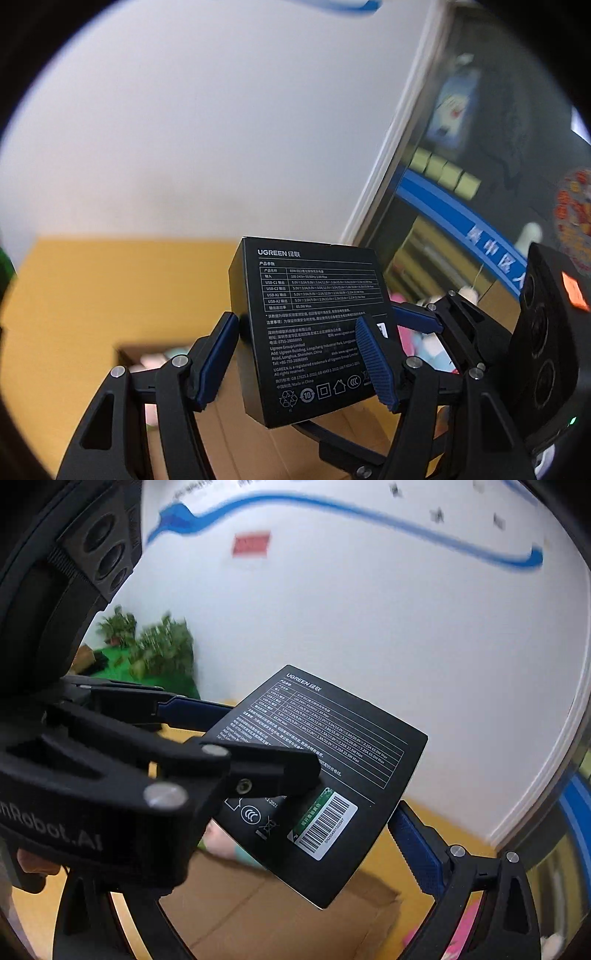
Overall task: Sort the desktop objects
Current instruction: 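Lift the black box with the left gripper and lower it into the cardboard box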
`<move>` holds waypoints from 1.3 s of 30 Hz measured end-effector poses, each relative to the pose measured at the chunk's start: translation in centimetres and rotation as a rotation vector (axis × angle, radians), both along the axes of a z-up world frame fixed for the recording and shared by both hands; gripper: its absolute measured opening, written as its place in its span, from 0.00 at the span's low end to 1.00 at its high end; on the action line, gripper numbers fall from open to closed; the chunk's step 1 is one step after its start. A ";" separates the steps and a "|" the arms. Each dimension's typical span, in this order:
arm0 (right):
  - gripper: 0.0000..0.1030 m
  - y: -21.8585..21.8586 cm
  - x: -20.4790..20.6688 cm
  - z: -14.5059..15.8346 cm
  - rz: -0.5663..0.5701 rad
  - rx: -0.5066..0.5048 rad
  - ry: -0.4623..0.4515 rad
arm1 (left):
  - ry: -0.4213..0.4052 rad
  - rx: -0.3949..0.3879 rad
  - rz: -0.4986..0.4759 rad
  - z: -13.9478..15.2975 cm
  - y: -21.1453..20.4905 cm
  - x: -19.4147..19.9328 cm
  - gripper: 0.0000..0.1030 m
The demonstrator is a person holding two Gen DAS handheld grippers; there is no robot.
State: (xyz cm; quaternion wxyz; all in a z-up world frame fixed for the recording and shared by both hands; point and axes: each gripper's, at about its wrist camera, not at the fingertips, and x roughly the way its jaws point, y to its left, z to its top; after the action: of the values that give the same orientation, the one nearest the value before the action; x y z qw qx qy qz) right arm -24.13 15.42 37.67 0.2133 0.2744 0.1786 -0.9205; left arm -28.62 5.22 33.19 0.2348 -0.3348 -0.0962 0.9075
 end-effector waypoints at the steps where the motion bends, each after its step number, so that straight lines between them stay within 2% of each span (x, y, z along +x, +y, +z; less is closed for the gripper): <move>1: 0.96 0.6 -1.4 -1.9 -0.006 0.004 -0.039 | -0.048 0.001 -0.006 -2.2 0.6 -1.5 0.63; 9: 0.96 5.4 -10.7 -17.9 -0.030 -0.023 -0.379 | -0.404 0.012 -0.041 -19.0 4.2 -10.7 0.63; 13: 0.96 7.5 -13.2 -24.3 -0.054 -0.024 -0.496 | -0.510 0.008 -0.038 -24.2 6.4 -12.9 0.62; 16: 0.96 8.3 -14.3 -27.8 -0.089 0.025 -0.575 | -0.576 0.005 -0.044 -27.1 7.8 -13.8 0.52; 18: 0.97 9.0 -14.6 -29.5 -0.121 0.064 -0.610 | -0.589 0.027 -0.053 -28.0 8.6 -14.1 0.50; 22: 0.97 10.7 -13.9 -29.7 -0.167 0.056 -0.601 | -0.609 0.070 -0.050 -28.6 9.5 -14.0 0.50; 27: 0.97 12.5 -12.0 -27.9 -0.250 0.131 -0.511 | -0.624 0.114 -0.009 -29.0 11.2 -14.3 0.50; 29: 0.95 13.5 -11.7 -27.9 -0.283 0.127 -0.500 | -0.628 0.134 0.010 -29.2 11.5 -14.3 0.50; 34: 0.64 14.3 -10.9 -27.4 -0.329 0.101 -0.452 | -0.630 0.151 0.029 -29.4 12.1 -14.8 0.50; 37: 0.58 14.4 -10.4 -27.4 -0.360 0.091 -0.440 | -0.625 0.141 0.019 -29.3 12.3 -15.2 0.50; 39: 0.58 14.6 -10.4 -27.5 -0.378 0.087 -0.455 | -0.613 0.123 0.006 -29.2 12.6 -15.2 0.52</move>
State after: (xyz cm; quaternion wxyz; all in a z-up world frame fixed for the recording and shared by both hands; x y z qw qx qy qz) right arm -34.52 30.01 10.21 0.0610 0.5108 0.1111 -0.8503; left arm -43.86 17.86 3.98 0.2121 -0.5775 -0.2184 0.7575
